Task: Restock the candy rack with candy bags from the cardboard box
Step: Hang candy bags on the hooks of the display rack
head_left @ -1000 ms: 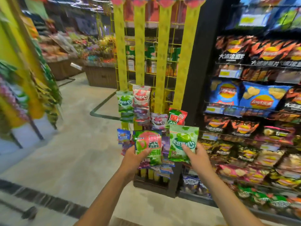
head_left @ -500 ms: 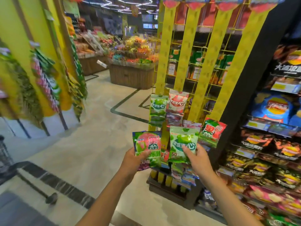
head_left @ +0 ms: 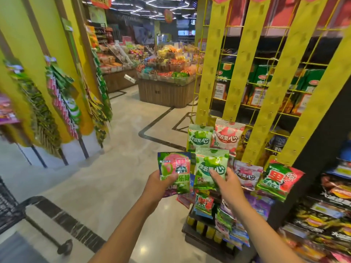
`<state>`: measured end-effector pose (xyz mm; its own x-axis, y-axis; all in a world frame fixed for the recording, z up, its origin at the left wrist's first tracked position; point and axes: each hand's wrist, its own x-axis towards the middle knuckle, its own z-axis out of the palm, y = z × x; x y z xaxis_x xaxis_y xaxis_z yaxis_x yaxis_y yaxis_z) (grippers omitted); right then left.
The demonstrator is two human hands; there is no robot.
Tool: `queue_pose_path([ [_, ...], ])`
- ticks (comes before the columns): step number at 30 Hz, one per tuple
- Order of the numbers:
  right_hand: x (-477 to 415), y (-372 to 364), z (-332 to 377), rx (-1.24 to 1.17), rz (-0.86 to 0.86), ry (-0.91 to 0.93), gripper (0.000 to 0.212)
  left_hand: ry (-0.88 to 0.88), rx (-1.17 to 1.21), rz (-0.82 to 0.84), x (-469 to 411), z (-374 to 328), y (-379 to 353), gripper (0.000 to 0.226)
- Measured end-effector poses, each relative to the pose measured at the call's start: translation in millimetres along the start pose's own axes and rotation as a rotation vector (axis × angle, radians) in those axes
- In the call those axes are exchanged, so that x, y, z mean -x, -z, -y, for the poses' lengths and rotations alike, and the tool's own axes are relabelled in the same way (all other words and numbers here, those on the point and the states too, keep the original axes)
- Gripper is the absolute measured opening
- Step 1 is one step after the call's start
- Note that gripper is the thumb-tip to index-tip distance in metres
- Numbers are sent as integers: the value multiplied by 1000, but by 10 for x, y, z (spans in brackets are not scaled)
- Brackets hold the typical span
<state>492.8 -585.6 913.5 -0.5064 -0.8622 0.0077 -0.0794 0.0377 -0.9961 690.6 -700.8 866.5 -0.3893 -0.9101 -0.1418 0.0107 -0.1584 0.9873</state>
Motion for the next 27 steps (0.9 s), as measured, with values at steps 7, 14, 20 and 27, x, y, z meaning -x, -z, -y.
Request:
queue_pose_path([
  [7, -666, 4, -240, 37, -4, 22, 17, -31, -14, 16, -599, -142, -70, 21],
  [14, -999, -38, -179, 64, -60, -8, 12, -12, 9, 40, -1018, -156, -67, 21],
  [20, -1198, -126, -32, 151, -163, 40, 7, -29, -23, 129, -1315, -197, -35, 19],
  [27, -1562, -401, 243, 121, -269, 30, 30, -6, -35, 207, -1580, -264, 183, 19],
])
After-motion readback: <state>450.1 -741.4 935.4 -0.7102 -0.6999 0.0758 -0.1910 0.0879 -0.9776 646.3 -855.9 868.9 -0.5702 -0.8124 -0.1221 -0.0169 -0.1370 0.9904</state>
